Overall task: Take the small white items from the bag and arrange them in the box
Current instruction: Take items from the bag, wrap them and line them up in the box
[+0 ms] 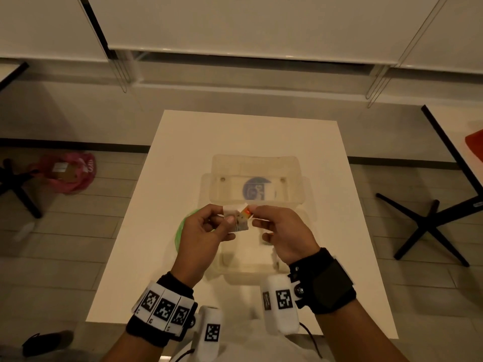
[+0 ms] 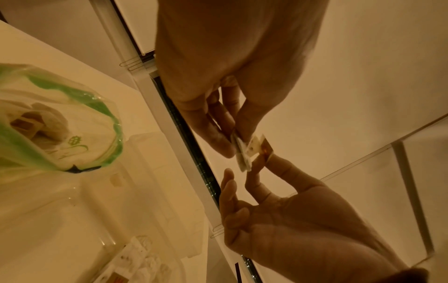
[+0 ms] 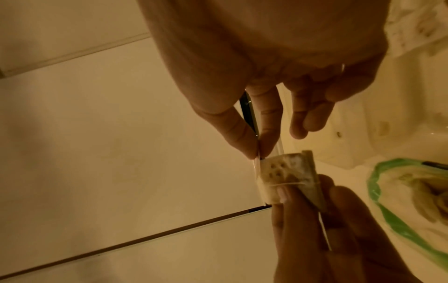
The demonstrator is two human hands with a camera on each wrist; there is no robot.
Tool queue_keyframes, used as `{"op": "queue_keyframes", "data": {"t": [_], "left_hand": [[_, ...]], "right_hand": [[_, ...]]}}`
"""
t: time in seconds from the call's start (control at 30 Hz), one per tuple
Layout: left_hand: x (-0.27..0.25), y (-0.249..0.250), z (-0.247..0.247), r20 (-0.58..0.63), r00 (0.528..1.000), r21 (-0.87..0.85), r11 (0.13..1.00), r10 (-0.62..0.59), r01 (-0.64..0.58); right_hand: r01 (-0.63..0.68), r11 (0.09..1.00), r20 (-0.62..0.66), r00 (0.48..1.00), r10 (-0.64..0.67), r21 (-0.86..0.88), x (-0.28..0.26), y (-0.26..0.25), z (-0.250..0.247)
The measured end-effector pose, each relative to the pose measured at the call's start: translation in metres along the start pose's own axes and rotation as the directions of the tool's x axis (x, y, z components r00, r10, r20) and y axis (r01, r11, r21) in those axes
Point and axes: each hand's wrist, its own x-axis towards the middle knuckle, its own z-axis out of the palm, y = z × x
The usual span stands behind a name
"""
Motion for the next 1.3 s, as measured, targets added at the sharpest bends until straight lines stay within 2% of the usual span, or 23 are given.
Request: {"op": "queue_keyframes", "data": {"t": [0.2, 0.4, 0.53, 0.63, 0.73, 0.87, 1.1, 1.3], "left_hand": [[0.003, 0.001, 0.002, -0.035, 0.999, 0.023, 0.999, -0.027, 0.027], [0.003, 0.003, 0.005, 0.019, 1.000, 0.146, 0.989, 0.009, -0.011], [0.002, 0.005, 0.007, 0.040, 0.999, 0.137, 0.991, -0.005, 0.000], [0.003, 0.005, 0.007, 0.029, 0.998, 0.109, 0.993, -0.048, 0.044], [0.005, 0.005, 0.005, 0.031, 0.996, 0.116, 0.990, -0.080, 0.076], [0.005, 0.007, 0.005, 0.060, 0.991, 0.093, 0.989, -0.120, 0.114], [0.007, 0.009, 0.007, 0.087, 0.989, 0.088, 0.990, -0.122, 0.114], [0.009, 0.011, 0.002, 0.130, 0.986, 0.128, 0.988, -0.100, 0.083]], "right_hand": [[0.055, 0.994, 0.024, 0.998, -0.053, -0.091, -0.003, 0.008, 0.003], [0.026, 0.999, -0.018, 0.999, -0.027, -0.031, 0.002, -0.004, 0.006], [-0.015, 1.000, -0.027, 1.000, 0.015, 0.012, 0.006, -0.008, 0.009], [0.061, 0.998, 0.005, 0.998, -0.060, -0.034, 0.002, -0.008, 0.009], [0.189, 0.980, 0.015, 0.982, -0.188, -0.060, -0.001, 0.003, 0.005], [0.280, 0.952, -0.078, 0.954, -0.291, -0.127, 0.000, 0.015, 0.003], [0.277, 0.954, -0.087, 0.954, -0.288, -0.118, 0.000, 0.013, 0.000], [0.318, 0.927, -0.083, 0.937, -0.339, -0.199, 0.003, 0.010, -0.001]]}}
